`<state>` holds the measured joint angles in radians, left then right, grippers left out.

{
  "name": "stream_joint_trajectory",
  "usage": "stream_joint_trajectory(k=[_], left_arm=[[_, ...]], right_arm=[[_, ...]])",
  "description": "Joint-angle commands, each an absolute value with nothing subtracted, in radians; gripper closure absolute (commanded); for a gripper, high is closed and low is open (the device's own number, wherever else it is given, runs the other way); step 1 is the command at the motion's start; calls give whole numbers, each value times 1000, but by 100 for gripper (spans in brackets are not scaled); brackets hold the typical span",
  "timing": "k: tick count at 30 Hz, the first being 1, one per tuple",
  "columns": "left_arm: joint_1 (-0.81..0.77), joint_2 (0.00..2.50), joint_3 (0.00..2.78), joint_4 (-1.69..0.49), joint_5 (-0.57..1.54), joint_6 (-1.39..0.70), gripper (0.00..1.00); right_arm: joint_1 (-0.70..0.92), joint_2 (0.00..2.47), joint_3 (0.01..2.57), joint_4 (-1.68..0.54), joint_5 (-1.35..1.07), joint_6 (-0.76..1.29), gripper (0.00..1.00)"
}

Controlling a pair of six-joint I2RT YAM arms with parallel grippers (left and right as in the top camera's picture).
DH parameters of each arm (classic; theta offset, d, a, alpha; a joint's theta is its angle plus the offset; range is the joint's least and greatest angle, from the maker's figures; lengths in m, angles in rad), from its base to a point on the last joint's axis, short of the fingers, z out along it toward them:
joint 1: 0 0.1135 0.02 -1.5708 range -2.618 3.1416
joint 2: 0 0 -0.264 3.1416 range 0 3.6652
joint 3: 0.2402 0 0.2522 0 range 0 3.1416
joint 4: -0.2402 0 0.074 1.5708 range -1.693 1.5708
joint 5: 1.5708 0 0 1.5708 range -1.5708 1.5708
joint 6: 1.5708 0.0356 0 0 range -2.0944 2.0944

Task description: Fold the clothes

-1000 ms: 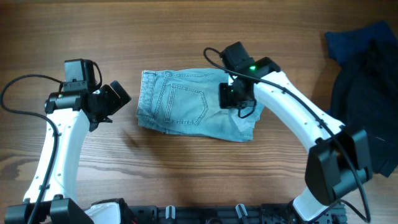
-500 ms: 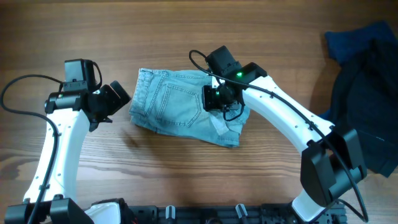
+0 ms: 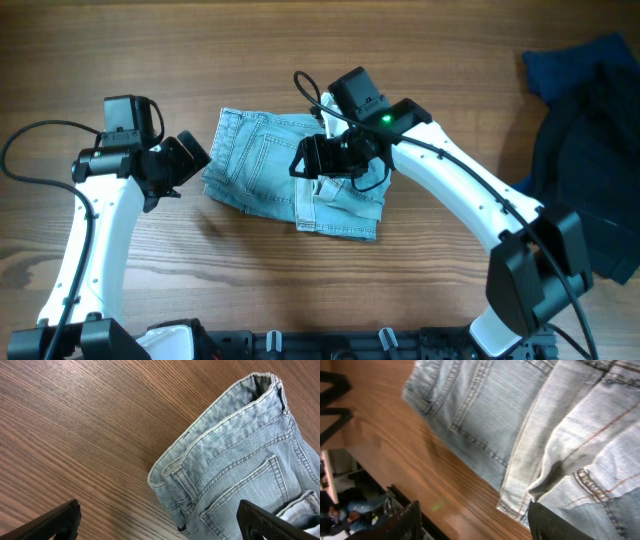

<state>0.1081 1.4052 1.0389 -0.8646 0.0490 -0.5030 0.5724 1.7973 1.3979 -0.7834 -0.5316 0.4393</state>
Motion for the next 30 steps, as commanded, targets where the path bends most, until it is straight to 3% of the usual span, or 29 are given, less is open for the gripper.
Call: stream_joint_trajectory(k=[1,12,23,30], left_arm=[[116,1404,1039,-871,33,-502,0],[116,1404,1039,-864,33,-503,0],[116,1404,1039,-872,33,-503,0],[116,1404,1039,-871,33,-503,0]], right_arm=[[546,1709,1431,-780,-564,424,36],[392,1554,1435,-1005,-299,418,37],[510,1750,1355,-907,-312,452,43],[589,1851,1355,-905,-115,599,45]])
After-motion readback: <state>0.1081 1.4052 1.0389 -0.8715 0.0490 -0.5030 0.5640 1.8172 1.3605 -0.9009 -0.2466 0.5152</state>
